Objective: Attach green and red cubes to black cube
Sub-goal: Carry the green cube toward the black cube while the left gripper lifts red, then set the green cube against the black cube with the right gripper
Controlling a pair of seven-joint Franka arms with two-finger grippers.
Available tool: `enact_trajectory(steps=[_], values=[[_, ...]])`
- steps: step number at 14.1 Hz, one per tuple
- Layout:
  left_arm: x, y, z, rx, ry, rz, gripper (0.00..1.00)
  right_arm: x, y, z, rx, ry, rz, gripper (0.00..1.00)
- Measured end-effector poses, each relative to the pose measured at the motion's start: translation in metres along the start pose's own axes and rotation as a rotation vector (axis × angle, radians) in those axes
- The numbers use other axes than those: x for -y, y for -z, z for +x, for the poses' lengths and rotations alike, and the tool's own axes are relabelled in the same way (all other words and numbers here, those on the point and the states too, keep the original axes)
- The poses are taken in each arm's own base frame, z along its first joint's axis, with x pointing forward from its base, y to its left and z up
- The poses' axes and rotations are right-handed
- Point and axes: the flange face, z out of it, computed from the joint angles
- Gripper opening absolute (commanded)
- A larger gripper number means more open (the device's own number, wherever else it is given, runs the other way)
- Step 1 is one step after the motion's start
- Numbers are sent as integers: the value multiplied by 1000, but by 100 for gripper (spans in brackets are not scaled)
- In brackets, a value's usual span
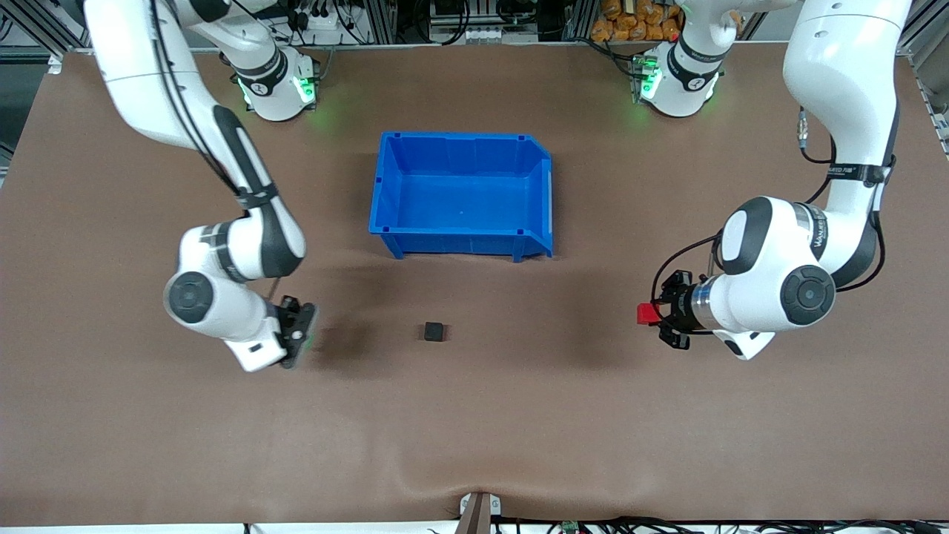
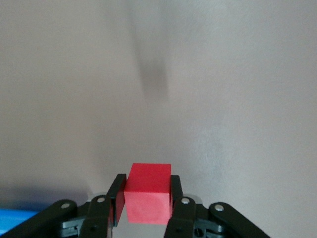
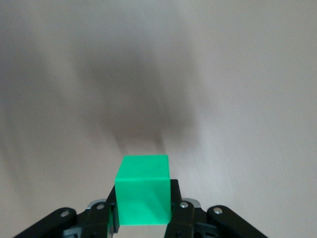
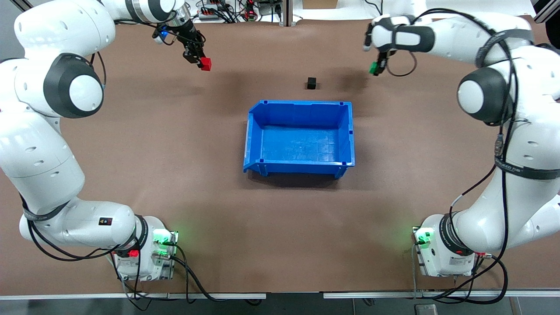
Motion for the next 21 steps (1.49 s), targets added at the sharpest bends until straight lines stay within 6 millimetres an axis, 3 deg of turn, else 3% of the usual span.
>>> enact_trajectory(steps=[4,8,12,18,19,20,21], values=[[1,-2,-32,16,56,-1,0,35,-22,79,7,123,2,0],[-4,-24,-57,23,53,13,0,65,-40,142,6,221,-8,1],[-5,-26,-65,24,41,11,0,77,-52,166,7,233,-11,3],[-1,-34,-82,18,14,22,0,71,-57,178,-4,235,-29,7],[0,-35,-86,17,8,22,0,70,-57,179,-6,235,-31,33],[1,-35,-90,17,2,21,0,69,-58,180,-7,235,-33,99],[2,-35,-93,17,-2,19,0,69,-58,181,-7,235,-33,100]])
